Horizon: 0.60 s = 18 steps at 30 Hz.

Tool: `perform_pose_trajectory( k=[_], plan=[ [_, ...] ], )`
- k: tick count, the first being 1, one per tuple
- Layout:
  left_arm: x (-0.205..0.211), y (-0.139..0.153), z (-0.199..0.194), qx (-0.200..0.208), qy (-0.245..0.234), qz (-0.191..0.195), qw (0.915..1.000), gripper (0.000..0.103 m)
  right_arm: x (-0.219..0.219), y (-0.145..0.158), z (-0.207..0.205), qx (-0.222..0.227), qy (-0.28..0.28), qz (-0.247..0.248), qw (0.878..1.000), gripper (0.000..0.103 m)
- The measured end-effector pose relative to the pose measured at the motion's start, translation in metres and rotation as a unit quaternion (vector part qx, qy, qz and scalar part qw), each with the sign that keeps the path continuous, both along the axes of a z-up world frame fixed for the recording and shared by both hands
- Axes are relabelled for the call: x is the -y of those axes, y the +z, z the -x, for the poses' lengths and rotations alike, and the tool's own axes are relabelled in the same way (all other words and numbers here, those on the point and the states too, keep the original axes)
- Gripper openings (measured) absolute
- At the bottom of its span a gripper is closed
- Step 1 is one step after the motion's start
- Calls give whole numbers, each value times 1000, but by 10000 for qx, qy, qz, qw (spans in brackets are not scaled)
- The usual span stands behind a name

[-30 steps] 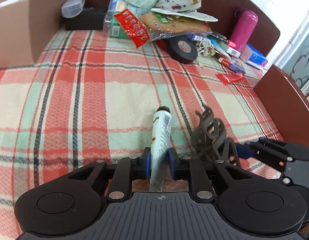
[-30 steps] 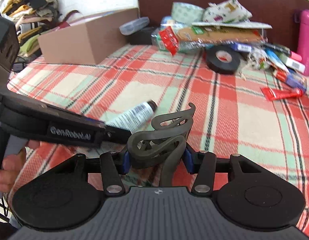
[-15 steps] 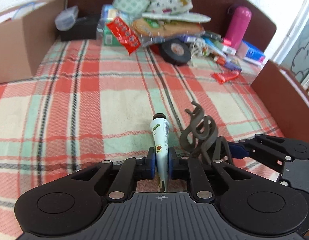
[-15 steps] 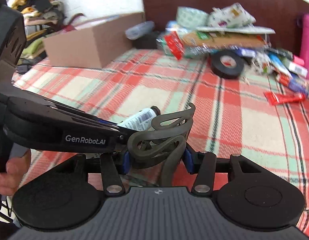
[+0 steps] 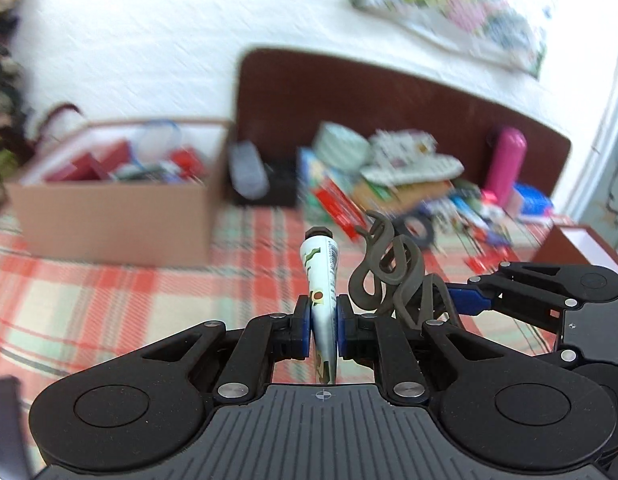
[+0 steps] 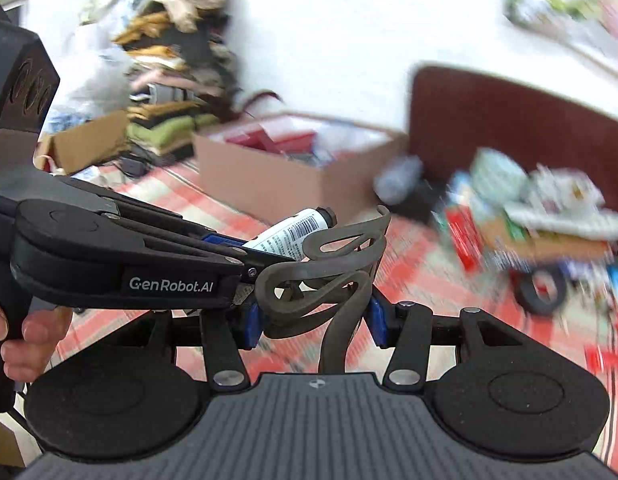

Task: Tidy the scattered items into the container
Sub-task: 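Carry the grey holder and white tube over the cardboard box with both grippers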

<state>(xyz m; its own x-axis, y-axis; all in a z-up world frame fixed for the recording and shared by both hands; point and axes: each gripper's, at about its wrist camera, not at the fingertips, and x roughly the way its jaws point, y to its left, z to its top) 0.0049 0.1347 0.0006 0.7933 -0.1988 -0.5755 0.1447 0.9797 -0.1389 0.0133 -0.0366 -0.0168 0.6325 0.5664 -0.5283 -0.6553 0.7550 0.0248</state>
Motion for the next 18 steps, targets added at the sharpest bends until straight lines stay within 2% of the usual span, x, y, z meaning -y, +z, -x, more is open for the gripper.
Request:
perform_pose_trajectory(
  k=[3,10,15,18],
  plan=[
    [-21,17,-3,225,256,-59,9994,8,-25,20,-9,176,288,-9,9994,56],
    [-70,43,-23,579,647,70,9962,8,-83,51,-31,689,662,117,9954,56],
    [-102,60,-52,675,807,161,9943,8,-115,65,-54,884,726,99,9934,56],
    [-117,70,-80,811,937,60,9923,8,-141,74,-71,1052,612,162,9924,56]
  ],
)
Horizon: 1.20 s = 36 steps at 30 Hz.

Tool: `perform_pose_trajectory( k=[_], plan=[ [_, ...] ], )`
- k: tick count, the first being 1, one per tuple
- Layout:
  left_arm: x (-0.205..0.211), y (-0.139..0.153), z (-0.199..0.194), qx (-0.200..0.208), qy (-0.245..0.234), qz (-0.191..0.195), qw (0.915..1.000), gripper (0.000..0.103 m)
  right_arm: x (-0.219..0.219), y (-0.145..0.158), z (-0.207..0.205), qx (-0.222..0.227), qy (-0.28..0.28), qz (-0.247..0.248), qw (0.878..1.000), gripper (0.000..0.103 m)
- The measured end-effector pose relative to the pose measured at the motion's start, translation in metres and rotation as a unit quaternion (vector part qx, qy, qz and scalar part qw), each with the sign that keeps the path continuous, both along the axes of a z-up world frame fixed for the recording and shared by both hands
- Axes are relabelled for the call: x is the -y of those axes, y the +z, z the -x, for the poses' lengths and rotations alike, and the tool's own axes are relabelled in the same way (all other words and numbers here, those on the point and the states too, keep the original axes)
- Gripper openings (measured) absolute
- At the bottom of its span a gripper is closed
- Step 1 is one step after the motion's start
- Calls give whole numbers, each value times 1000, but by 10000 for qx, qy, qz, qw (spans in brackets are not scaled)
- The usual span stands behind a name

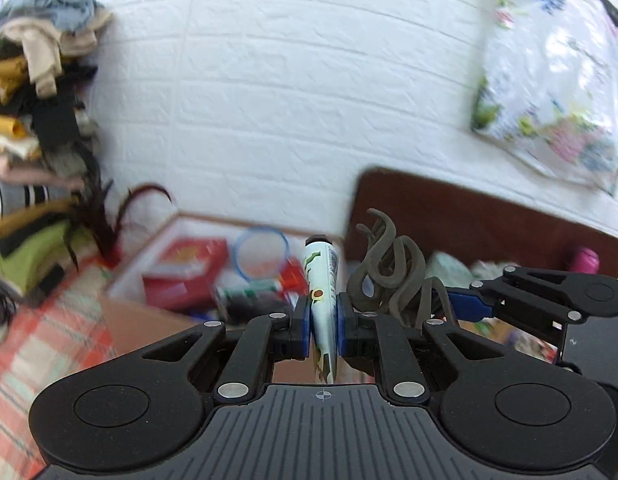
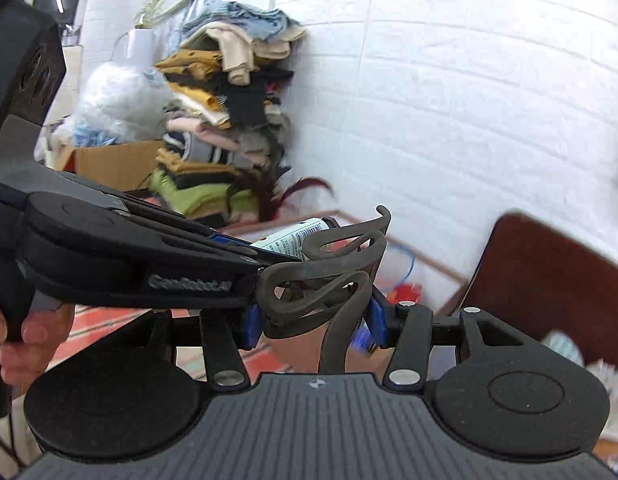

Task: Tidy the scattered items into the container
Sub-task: 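Carry the grey holder and white tube over the cardboard box with both grippers, then open the right gripper to drop the holder while the left gripper releases the tube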

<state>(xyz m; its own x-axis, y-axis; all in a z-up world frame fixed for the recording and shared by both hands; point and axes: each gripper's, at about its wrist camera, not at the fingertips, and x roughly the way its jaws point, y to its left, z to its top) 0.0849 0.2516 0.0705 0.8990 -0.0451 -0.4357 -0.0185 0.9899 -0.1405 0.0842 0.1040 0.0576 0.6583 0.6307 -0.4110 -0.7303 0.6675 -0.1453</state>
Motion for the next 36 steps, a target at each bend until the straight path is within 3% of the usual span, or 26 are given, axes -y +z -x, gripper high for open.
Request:
perform_pose_trajectory(
  k=[9,14,18,21,34,35,36],
  plan=[
    [-41,0,-93,-104,100,141,9998,8,-46,1,-82,-143,-268,-130,9995,56],
    [-54,-23,-138,-237,29,310,9992,8,-53,-19,-129,-211,-309,-25,9993,56],
    [-64,-52,-172,-590,87,704,9957,9,-58,-44,-165,-334,-482,172,9981,56],
    [-66,-74,-196,-839,141,785,9933,9,-58,-62,-189,-555,-626,206,9963,56],
    [-69,-108,-240,-1166,217,719,9903,9,-59,-105,-236,-750,-815,416,9930,56],
    [-71,-109,-240,-1151,260,717,9904,13,-60,-107,-237,-747,-826,437,9928,56],
    [-72,-110,-241,-1136,303,716,9905,27,-60,-109,-239,-744,-836,459,9927,57]
  ],
)
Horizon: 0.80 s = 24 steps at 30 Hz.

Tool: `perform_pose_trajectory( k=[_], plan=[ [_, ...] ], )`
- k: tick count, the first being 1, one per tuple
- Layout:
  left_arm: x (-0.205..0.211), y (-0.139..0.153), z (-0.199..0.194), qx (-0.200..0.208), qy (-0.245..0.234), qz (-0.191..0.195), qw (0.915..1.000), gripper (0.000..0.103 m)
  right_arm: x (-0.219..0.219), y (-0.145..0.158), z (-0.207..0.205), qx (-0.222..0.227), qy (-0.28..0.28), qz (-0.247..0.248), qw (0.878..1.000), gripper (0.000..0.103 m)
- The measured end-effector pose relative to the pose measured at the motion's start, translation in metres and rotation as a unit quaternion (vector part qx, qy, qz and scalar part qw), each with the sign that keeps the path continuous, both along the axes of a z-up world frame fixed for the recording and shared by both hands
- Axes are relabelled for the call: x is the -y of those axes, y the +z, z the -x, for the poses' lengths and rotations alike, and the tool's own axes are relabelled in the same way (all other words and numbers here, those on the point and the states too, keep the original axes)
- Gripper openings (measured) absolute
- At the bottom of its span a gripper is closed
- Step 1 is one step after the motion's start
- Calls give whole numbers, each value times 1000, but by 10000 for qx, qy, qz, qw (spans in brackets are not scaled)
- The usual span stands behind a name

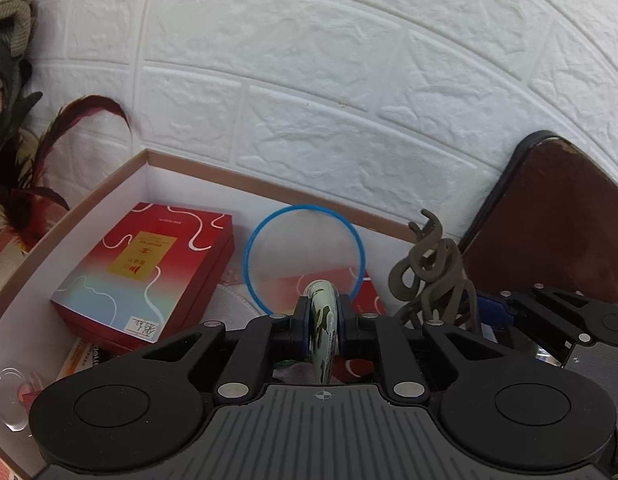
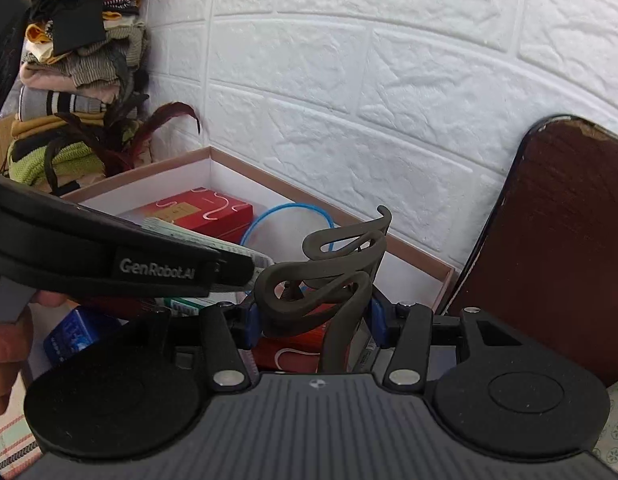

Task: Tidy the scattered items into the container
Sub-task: 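Open the right gripper to drop the holder while the left gripper releases the tube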

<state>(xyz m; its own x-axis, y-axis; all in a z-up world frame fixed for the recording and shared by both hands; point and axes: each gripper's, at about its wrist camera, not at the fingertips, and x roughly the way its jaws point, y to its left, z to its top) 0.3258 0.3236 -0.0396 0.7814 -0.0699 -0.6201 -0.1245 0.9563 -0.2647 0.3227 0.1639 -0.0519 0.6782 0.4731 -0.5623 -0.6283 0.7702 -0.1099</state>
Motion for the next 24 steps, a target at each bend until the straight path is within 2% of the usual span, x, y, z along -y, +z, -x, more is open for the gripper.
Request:
perform_pose_trajectory(
  k=[1,2,4,7,15,19,24],
  plan=[
    [-2,0,1,40,96,0,9999,40,0,-2,-1,1,-9,23,10000,60],
    [-4,1,3,93,172,27,9998,64,0,-4,-2,26,-24,42,10000,74],
    [-9,3,6,197,263,107,9994,81,2,-5,0,181,-87,63,9998,83],
    [-11,7,10,239,330,50,9992,82,6,-4,3,294,-114,93,9995,83],
    [-10,3,17,75,320,21,9995,83,13,-5,7,190,-222,35,9996,85],
    [-5,9,26,84,298,-1,9995,84,17,4,14,185,-195,-87,9996,87],
    [9,20,45,138,226,-39,9996,90,26,19,30,218,-130,-272,9993,88]
  ],
)
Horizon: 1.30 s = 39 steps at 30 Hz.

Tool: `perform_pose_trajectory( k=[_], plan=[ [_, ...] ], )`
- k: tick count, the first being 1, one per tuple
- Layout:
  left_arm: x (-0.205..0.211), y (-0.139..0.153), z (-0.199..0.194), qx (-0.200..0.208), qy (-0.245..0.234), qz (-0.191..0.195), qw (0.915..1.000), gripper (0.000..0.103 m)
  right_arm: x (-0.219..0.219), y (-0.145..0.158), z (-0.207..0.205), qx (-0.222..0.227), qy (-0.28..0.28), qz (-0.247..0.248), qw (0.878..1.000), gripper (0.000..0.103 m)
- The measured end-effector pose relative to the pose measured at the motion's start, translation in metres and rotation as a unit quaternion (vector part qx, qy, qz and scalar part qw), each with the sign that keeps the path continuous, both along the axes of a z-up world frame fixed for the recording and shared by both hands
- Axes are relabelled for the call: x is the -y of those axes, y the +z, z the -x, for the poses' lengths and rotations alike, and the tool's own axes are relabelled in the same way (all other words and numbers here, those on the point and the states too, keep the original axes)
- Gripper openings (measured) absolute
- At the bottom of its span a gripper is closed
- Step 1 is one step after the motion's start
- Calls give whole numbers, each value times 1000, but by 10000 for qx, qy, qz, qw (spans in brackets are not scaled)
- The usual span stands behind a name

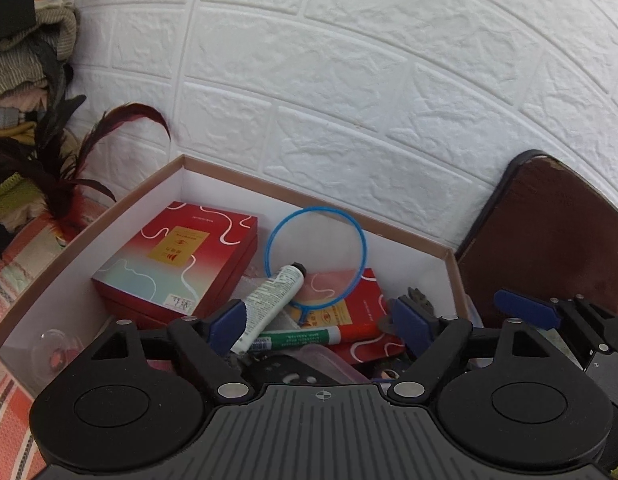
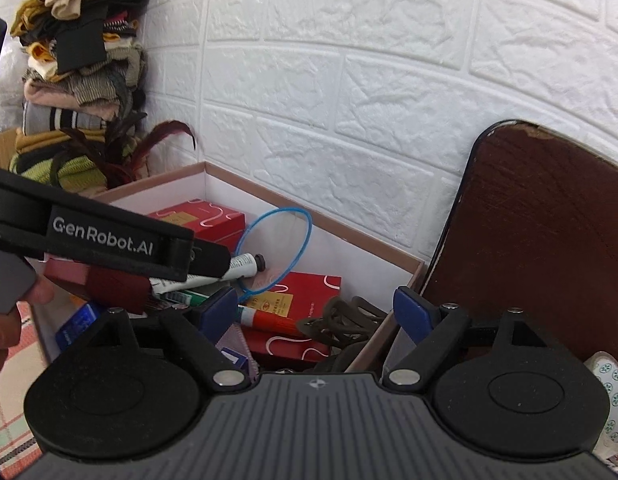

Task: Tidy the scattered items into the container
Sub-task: 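Open the right gripper to drop the holder while the left gripper releases the tube, then move both grippers back to the pile, left gripper toward the mint tape roll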

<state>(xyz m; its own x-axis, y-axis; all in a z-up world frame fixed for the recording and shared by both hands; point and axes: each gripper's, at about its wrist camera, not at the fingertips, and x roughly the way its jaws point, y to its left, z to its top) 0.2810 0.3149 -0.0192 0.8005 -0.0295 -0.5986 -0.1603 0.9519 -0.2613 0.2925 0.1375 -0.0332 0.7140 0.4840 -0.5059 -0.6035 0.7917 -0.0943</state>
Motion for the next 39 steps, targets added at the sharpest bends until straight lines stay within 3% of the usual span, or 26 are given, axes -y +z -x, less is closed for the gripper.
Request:
perform_pose_trajectory(
  k=[11,14,23,26,33,39],
  plan=[
    [50,16,70,196,-55,-275,9994,95,64,13,64,7,-54,-1084,9941,91],
    [71,14,89,194,-30,-214,9996,96,81,12,85,141,-96,-1048,9943,99],
    [137,11,136,261,-239,-92,9993,96,142,12,136,-152,-829,-926,9921,101],
    [157,12,147,283,-399,-65,9988,96,165,11,154,-63,-1001,-953,9904,102],
    [203,15,150,205,-811,54,9965,96,212,9,180,126,-1423,-872,9859,103],
    [241,23,137,279,-1095,-17,9936,97,245,11,187,616,-1744,-604,9809,103]
  ],
)
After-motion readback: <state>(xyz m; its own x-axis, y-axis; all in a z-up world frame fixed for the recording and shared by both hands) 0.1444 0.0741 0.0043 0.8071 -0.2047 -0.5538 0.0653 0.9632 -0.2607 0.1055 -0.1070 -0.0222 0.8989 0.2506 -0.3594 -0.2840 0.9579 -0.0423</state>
